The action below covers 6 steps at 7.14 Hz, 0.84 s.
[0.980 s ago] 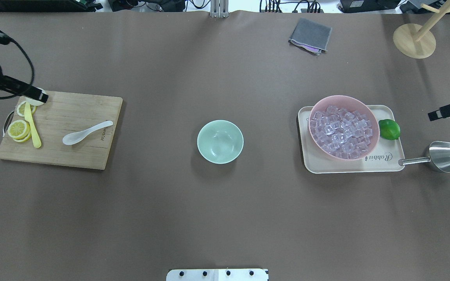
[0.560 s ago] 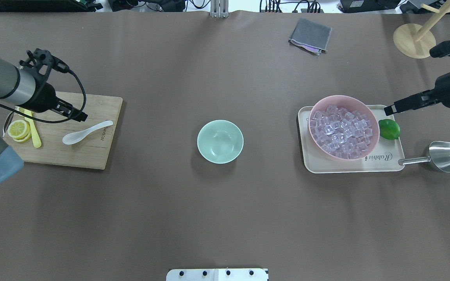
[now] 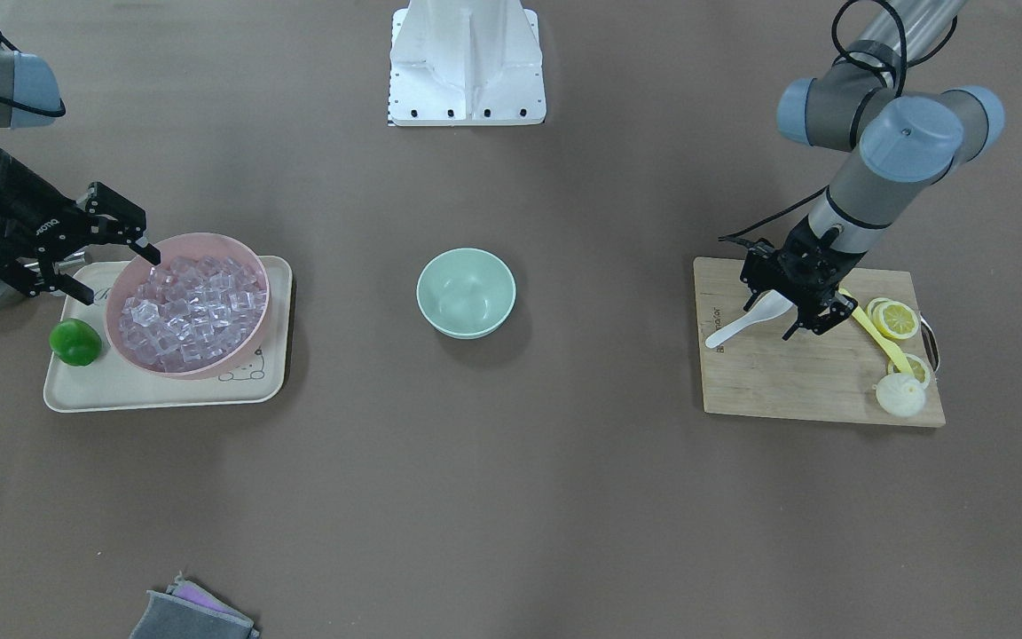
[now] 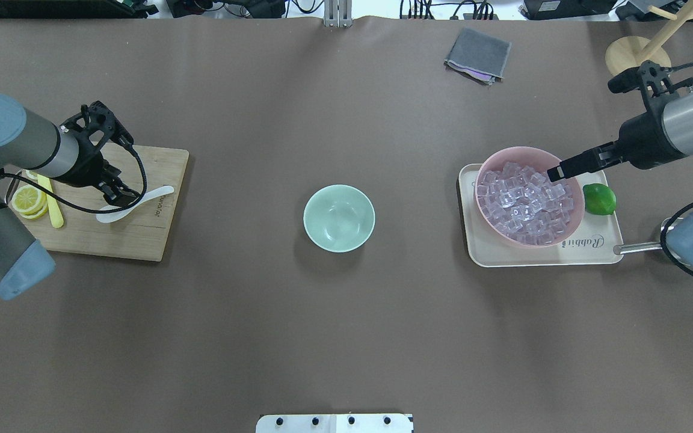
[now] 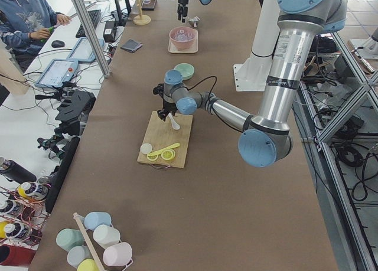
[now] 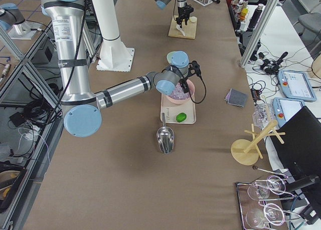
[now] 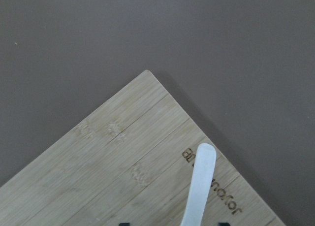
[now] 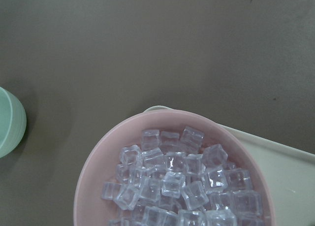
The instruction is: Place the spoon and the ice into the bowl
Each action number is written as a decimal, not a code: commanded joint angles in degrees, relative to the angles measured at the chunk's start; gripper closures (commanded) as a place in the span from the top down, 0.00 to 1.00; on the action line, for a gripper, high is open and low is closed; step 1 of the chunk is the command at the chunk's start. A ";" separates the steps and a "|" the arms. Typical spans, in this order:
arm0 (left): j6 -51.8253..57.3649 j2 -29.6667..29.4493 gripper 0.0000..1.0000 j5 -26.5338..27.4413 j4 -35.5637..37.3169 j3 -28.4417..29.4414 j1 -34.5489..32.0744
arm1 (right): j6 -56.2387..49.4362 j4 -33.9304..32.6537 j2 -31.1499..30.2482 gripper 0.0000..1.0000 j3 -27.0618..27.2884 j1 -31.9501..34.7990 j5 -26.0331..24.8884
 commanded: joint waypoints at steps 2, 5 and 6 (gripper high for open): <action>0.31 -0.85 0.67 0.43 -0.05 1.19 2.04 | 0.03 -0.09 0.21 0.99 0.00 -0.54 -0.06; 0.05 -0.76 0.54 0.52 -0.05 1.55 3.53 | 1.86 -0.09 0.38 0.99 0.00 -1.95 -0.85; 0.04 -0.85 0.41 0.52 0.03 2.07 3.71 | 2.05 -0.09 0.82 0.99 0.00 -2.13 -0.85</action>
